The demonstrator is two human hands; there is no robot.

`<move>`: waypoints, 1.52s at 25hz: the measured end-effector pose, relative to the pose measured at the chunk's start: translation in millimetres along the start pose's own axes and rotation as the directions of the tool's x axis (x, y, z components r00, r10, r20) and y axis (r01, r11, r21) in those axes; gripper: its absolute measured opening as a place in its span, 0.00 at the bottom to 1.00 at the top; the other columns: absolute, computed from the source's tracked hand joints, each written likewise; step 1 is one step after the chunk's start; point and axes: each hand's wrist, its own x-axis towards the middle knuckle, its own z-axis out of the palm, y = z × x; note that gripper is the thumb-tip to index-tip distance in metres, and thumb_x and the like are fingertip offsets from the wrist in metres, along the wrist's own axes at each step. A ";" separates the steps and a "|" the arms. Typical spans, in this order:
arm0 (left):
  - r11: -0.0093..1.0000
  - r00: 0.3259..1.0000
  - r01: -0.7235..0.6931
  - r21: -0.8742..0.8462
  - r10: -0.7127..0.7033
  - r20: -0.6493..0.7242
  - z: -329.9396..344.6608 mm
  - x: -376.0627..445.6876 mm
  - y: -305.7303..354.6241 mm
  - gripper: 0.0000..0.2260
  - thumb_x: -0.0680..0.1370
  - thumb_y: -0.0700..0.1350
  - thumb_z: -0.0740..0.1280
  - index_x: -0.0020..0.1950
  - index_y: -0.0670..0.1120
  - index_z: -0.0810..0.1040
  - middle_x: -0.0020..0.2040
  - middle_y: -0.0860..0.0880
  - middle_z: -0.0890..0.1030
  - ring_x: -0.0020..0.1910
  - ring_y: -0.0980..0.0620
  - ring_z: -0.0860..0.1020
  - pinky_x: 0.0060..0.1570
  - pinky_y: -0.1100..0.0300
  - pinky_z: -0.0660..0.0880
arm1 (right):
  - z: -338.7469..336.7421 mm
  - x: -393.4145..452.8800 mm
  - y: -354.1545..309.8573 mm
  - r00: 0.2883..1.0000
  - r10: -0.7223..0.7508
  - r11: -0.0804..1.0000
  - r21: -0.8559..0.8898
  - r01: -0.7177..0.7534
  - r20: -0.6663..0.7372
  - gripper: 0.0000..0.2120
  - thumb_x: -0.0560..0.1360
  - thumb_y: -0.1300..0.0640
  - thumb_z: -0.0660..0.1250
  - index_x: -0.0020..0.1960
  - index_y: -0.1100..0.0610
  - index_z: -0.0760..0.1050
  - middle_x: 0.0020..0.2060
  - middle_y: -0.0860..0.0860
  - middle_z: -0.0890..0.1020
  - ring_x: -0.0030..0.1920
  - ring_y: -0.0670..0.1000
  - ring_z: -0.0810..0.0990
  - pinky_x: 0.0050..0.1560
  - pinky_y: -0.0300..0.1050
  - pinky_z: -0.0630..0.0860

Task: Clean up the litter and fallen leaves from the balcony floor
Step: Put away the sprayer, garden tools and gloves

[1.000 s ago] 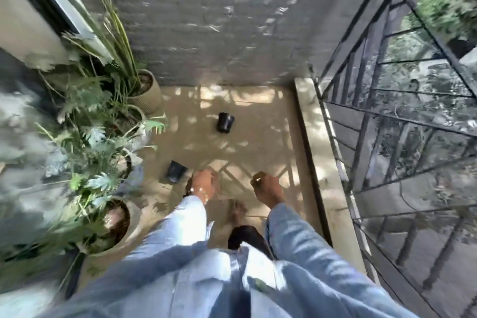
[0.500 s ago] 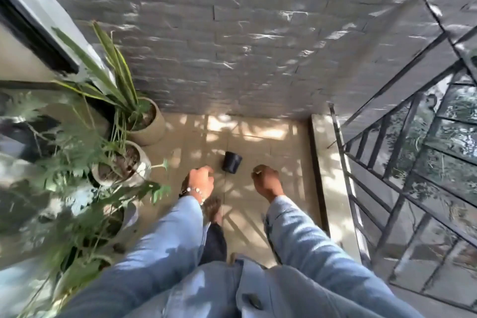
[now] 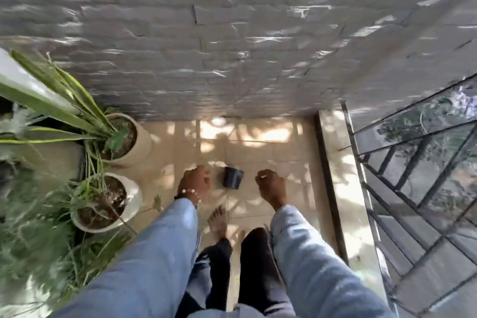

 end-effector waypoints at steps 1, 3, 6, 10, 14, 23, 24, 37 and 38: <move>1.000 0.999 0.021 -0.011 -0.021 0.025 0.6 17.0 -1.5 0.13 0.77 0.41 0.64 0.60 0.44 0.79 0.58 0.42 0.82 0.59 0.40 0.78 0.56 0.55 0.73 | 3.6 15.5 0.8 0.999 0.031 0.999 0.020 -0.031 0.011 0.13 0.80 0.59 0.60 0.59 0.62 0.78 0.61 0.59 0.78 0.60 0.59 0.77 0.59 0.46 0.71; 0.997 0.994 0.067 -0.041 -0.063 0.084 8.1 53.6 -3.9 0.12 0.77 0.41 0.65 0.60 0.42 0.79 0.58 0.42 0.82 0.60 0.41 0.78 0.57 0.56 0.72 | 13.1 51.6 7.5 0.996 0.093 0.992 0.079 -0.094 0.013 0.12 0.79 0.58 0.62 0.59 0.63 0.78 0.58 0.60 0.80 0.58 0.60 0.78 0.58 0.47 0.72; 0.979 0.975 0.175 -0.099 -0.159 0.156 39.2 117.7 -11.1 0.12 0.77 0.41 0.67 0.59 0.41 0.80 0.59 0.41 0.81 0.61 0.41 0.77 0.60 0.56 0.72 | 49.5 117.6 31.7 0.984 0.158 0.980 0.111 -0.167 0.085 0.12 0.78 0.58 0.64 0.58 0.62 0.78 0.57 0.60 0.80 0.58 0.61 0.78 0.59 0.49 0.72; 0.953 0.933 0.291 -0.085 -0.264 0.243 120.9 212.4 -32.5 0.11 0.79 0.42 0.63 0.56 0.39 0.81 0.59 0.39 0.81 0.59 0.40 0.77 0.55 0.56 0.71 | 127.1 217.1 94.6 0.943 0.258 0.932 0.205 -0.300 0.210 0.12 0.76 0.58 0.66 0.57 0.61 0.77 0.52 0.63 0.82 0.49 0.58 0.81 0.55 0.52 0.76; 0.882 0.865 0.450 -0.138 -0.392 0.313 221.3 298.8 -65.9 0.17 0.82 0.46 0.58 0.56 0.35 0.79 0.57 0.36 0.79 0.57 0.38 0.77 0.53 0.54 0.71 | 211.6 299.2 159.7 0.901 0.341 0.866 0.281 -0.412 0.269 0.15 0.77 0.56 0.65 0.61 0.60 0.74 0.56 0.61 0.80 0.54 0.59 0.79 0.58 0.55 0.75; 0.588 0.727 0.686 -0.428 -0.527 0.440 363.9 387.2 -103.8 0.29 0.80 0.64 0.51 0.68 0.46 0.73 0.65 0.46 0.75 0.63 0.44 0.74 0.64 0.52 0.72 | 313.7 379.8 204.6 0.786 0.313 0.633 0.500 -0.591 0.533 0.20 0.80 0.56 0.58 0.71 0.52 0.65 0.62 0.54 0.75 0.61 0.56 0.74 0.64 0.56 0.73; 0.566 0.714 0.700 -0.436 -0.540 0.446 368.4 387.1 -106.6 0.32 0.77 0.68 0.51 0.69 0.47 0.72 0.67 0.45 0.75 0.64 0.42 0.73 0.66 0.48 0.70 | 314.5 377.4 201.9 0.794 0.315 0.620 0.521 -0.587 0.520 0.20 0.80 0.56 0.58 0.71 0.54 0.66 0.62 0.55 0.75 0.61 0.56 0.74 0.64 0.57 0.72; 0.846 0.929 0.357 -0.395 -0.276 0.248 139.1 214.9 41.0 0.22 0.69 0.54 0.62 0.58 0.47 0.81 0.57 0.40 0.82 0.56 0.38 0.80 0.57 0.45 0.77 | 107.8 172.8 81.7 0.832 0.552 0.492 0.785 -0.376 0.053 0.06 0.72 0.57 0.70 0.49 0.55 0.82 0.42 0.51 0.85 0.44 0.52 0.82 0.48 0.49 0.79; 0.874 0.941 0.322 -0.363 -0.255 0.222 115.7 192.5 56.6 0.21 0.70 0.53 0.64 0.60 0.48 0.81 0.57 0.41 0.82 0.55 0.40 0.80 0.56 0.46 0.77 | 88.3 150.1 71.3 0.824 0.566 0.505 0.787 -0.355 0.009 0.07 0.71 0.57 0.72 0.49 0.54 0.82 0.43 0.50 0.85 0.45 0.51 0.83 0.49 0.48 0.79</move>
